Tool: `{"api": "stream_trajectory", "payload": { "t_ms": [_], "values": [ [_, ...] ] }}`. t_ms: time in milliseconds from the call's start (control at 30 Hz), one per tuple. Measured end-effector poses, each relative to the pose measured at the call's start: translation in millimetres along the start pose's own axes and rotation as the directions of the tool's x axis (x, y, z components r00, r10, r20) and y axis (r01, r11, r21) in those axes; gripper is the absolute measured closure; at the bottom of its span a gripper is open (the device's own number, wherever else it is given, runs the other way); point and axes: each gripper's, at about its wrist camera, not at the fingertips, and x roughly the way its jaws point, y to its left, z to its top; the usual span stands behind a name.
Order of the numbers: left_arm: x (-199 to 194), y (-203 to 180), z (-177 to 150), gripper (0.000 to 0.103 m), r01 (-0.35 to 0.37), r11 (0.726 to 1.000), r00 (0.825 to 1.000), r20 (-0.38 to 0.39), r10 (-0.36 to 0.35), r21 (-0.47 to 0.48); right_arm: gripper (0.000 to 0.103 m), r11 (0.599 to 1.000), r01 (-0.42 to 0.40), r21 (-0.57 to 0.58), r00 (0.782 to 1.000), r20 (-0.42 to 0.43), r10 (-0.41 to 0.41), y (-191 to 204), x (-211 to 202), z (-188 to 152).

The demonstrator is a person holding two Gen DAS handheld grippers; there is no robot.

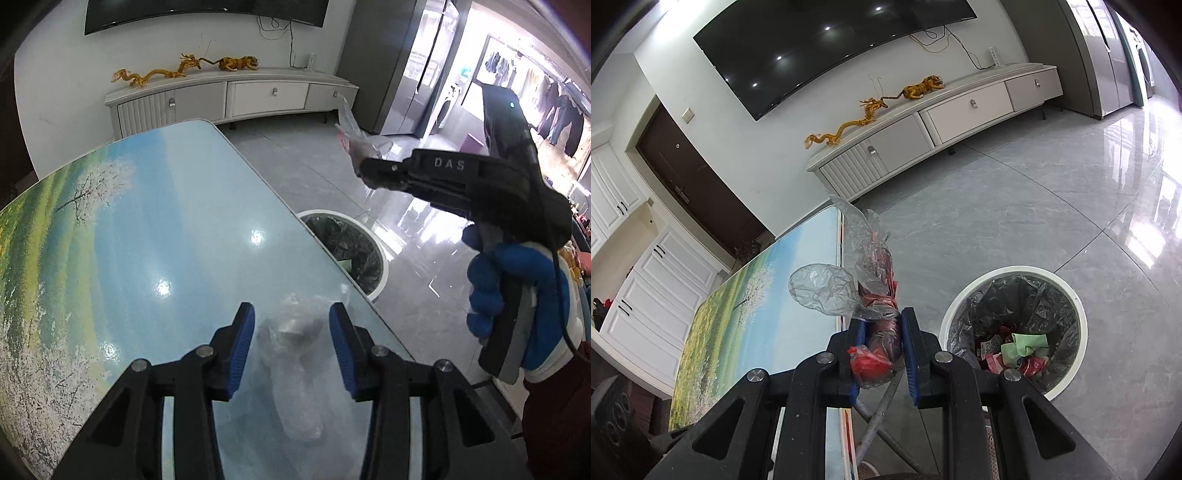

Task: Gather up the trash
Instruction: 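Carry both items over the trash bin and open both grippers to drop them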

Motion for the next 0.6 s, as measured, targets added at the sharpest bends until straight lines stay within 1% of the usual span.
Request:
{"api": "stream_trajectory", "payload": {
  "t_ms": [33,67,133,300,433,600],
  "values": [
    [1.7,-2.1,-2.4,0.064,-0.010,1.000,1.000,-0.006,0.010,0.011,0.085,1.000,0.001,0.002,1.000,-0.001,-0.001,-0.6,0.1,0.0],
    [3.4,-4.5,-4.7,0.069,-0.017,1.000,1.000,-0.013,0.017,0.025,0.085,1.000,0.002,0.005,1.000,-0.002,-0.002,-1.7,0.5,0.0],
    [5.3,-9.4,-8.7,0.073,-0.027,0.999,0.999,-0.020,0.028,0.047,0.085,1.000,0.004,0.011,1.000,-0.002,-0.004,-4.8,1.2,0.2],
    [2.4,-15.1,-6.7,0.076,-0.036,0.998,0.999,0.000,0.036,0.053,0.085,1.000,0.013,0.028,1.000,0.002,-0.013,-13.7,0.3,0.9],
    [-1.0,-20.3,14.9,0.076,-0.034,0.998,0.999,0.026,0.032,0.051,0.085,0.999,0.028,0.040,1.000,0.008,-0.028,-22.0,-0.6,2.9],
    [5.9,-33.5,58.2,0.076,-0.013,0.999,0.998,0.059,0.011,0.042,0.085,0.997,0.066,0.049,0.998,0.021,-0.067,-38.7,-4.0,7.4]
  ]
}}
